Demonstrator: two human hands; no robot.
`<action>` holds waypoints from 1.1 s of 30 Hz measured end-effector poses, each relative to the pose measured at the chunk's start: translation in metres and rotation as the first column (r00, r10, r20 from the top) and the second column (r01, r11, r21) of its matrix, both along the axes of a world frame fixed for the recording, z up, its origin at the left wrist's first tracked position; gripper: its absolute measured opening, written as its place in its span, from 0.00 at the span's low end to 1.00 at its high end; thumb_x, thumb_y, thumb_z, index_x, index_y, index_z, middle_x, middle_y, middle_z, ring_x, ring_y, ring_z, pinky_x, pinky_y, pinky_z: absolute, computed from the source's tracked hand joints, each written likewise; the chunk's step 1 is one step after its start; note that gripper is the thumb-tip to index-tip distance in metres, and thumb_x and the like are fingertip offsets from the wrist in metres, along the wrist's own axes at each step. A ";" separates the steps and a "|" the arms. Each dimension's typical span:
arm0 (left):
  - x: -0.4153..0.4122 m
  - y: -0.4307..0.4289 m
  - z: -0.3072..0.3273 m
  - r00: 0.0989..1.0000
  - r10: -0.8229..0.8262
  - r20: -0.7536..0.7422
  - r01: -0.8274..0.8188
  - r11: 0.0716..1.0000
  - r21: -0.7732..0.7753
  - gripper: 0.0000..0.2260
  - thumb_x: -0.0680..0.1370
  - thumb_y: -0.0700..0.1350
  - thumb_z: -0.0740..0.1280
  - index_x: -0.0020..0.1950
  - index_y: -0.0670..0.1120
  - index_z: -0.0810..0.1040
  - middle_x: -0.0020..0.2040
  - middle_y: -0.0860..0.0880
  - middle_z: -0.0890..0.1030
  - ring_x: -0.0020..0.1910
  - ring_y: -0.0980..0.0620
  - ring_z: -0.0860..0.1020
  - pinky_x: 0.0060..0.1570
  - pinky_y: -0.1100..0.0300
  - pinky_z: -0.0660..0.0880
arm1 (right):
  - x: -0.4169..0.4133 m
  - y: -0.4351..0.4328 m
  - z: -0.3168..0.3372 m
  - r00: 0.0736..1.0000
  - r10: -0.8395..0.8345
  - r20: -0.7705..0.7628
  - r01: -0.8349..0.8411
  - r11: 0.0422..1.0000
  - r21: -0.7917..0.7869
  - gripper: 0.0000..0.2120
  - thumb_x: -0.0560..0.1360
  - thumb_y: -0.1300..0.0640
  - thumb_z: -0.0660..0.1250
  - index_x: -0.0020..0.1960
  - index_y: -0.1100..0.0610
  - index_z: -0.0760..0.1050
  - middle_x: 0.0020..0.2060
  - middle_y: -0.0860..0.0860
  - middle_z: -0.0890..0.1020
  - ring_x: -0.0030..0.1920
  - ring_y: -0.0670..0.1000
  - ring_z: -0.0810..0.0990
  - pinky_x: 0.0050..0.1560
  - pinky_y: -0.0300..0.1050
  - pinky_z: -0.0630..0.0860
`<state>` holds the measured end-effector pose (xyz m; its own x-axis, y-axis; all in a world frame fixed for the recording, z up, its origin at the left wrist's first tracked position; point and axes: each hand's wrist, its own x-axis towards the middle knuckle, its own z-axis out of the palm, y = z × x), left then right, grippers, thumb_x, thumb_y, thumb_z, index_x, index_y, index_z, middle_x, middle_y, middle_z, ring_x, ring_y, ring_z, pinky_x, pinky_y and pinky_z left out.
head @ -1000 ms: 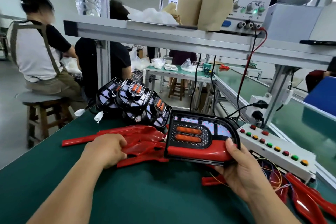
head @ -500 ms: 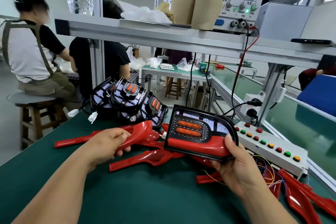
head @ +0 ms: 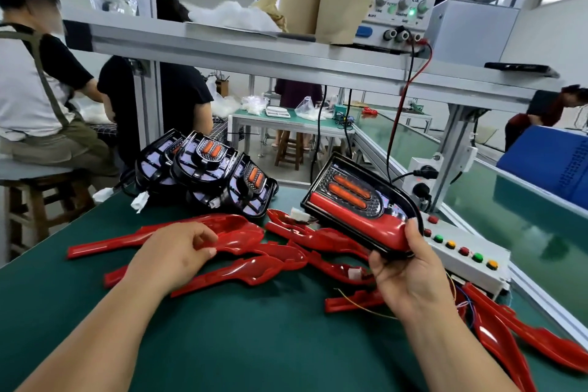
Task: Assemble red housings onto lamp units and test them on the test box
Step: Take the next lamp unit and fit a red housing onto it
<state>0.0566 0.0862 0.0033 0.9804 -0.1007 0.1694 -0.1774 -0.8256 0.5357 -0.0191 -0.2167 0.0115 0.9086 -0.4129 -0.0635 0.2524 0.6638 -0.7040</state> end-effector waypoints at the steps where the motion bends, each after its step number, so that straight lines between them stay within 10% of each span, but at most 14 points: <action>1: -0.001 0.000 0.000 1.000 0.011 -0.013 -0.010 0.999 0.036 0.06 0.74 0.53 0.72 0.47 0.63 0.77 0.50 0.57 0.81 0.54 0.54 0.78 0.57 0.56 0.74 | -0.001 0.000 0.002 1.000 -0.011 -0.004 0.011 1.000 0.021 0.17 0.65 0.46 0.71 0.47 0.57 0.76 0.33 0.52 0.84 0.30 0.49 0.82 0.25 0.38 0.76; 4: 0.000 -0.008 -0.001 0.997 0.011 0.076 -0.022 0.989 0.147 0.09 0.76 0.55 0.69 0.55 0.59 0.81 0.56 0.54 0.78 0.60 0.50 0.76 0.60 0.51 0.73 | -0.003 0.001 0.006 1.000 -0.020 -0.020 0.021 1.000 0.024 0.19 0.65 0.46 0.70 0.49 0.58 0.76 0.34 0.53 0.85 0.31 0.49 0.83 0.26 0.39 0.77; 7: -0.014 -0.036 0.001 0.976 -0.091 0.200 0.142 0.955 -0.262 0.09 0.79 0.53 0.65 0.55 0.54 0.82 0.51 0.56 0.81 0.54 0.52 0.79 0.55 0.57 0.73 | -0.006 0.004 0.007 1.000 0.013 0.012 -0.012 0.999 -0.045 0.21 0.68 0.47 0.69 0.55 0.59 0.73 0.34 0.53 0.84 0.31 0.49 0.82 0.25 0.40 0.77; 11: -0.040 -0.077 0.000 0.908 -0.399 -0.126 0.056 0.415 -0.908 0.21 0.71 0.62 0.62 0.57 0.51 0.79 0.51 0.47 0.85 0.50 0.49 0.84 0.49 0.56 0.79 | -0.006 0.020 0.005 0.987 0.147 0.059 -0.130 0.965 -0.230 0.20 0.70 0.51 0.68 0.59 0.58 0.71 0.44 0.55 0.85 0.38 0.54 0.84 0.31 0.48 0.81; 14: -0.042 -0.084 0.002 0.851 -0.489 -0.190 -0.143 0.131 -0.981 0.23 0.72 0.59 0.63 0.61 0.47 0.77 0.49 0.41 0.85 0.42 0.45 0.85 0.42 0.52 0.82 | -0.006 0.031 -0.003 0.965 0.259 0.047 -0.224 0.901 -0.371 0.20 0.75 0.51 0.65 0.64 0.58 0.70 0.55 0.60 0.83 0.53 0.61 0.82 0.53 0.68 0.78; 19: -0.031 -0.081 0.003 0.870 -0.440 -0.220 -0.272 -0.056 -0.961 0.17 0.79 0.53 0.62 0.59 0.42 0.79 0.52 0.38 0.84 0.42 0.44 0.84 0.42 0.49 0.83 | -0.015 0.006 0.014 0.951 0.308 0.021 -0.235 0.769 -0.595 0.15 0.74 0.46 0.64 0.56 0.52 0.79 0.47 0.53 0.85 0.43 0.51 0.84 0.43 0.45 0.82; 22: -0.030 -0.078 0.005 0.889 -0.413 -0.199 -0.290 -0.170 -0.942 0.15 0.79 0.52 0.63 0.59 0.43 0.79 0.54 0.38 0.83 0.48 0.44 0.84 0.44 0.44 0.82 | -0.015 -0.023 0.016 0.996 0.006 -0.094 -0.092 0.269 -0.959 0.08 0.77 0.55 0.69 0.42 0.45 0.82 0.39 0.45 0.85 0.40 0.43 0.82 0.44 0.40 0.77; 24: -0.030 -0.077 0.008 0.897 -0.398 -0.192 -0.310 -0.258 -0.915 0.17 0.79 0.51 0.63 0.63 0.41 0.77 0.55 0.38 0.83 0.54 0.43 0.82 0.48 0.44 0.81 | -0.010 -0.030 0.008 0.963 -0.119 -0.241 -0.263 -0.238 -0.935 0.09 0.76 0.57 0.69 0.41 0.44 0.82 0.41 0.43 0.84 0.43 0.42 0.81 0.47 0.40 0.77; 26: -0.030 -0.074 0.010 0.901 -0.395 -0.180 -0.320 -0.324 -0.890 0.19 0.80 0.50 0.63 0.65 0.39 0.75 0.57 0.36 0.82 0.57 0.41 0.82 0.45 0.51 0.82 | -0.005 -0.028 0.001 0.941 -0.178 -0.287 -0.338 -0.507 -0.793 0.08 0.74 0.55 0.68 0.49 0.47 0.84 0.49 0.45 0.83 0.51 0.46 0.79 0.55 0.41 0.76; 33: -0.029 -0.067 0.008 0.891 -0.421 -0.171 -0.335 -0.354 -0.873 0.17 0.81 0.50 0.62 0.62 0.37 0.76 0.57 0.34 0.81 0.56 0.40 0.82 0.39 0.55 0.83 | 0.000 -0.027 -0.005 0.943 -0.205 -0.262 -0.328 -0.437 -0.837 0.01 0.76 0.49 0.69 0.45 0.44 0.79 0.52 0.45 0.72 0.57 0.49 0.69 0.59 0.42 0.67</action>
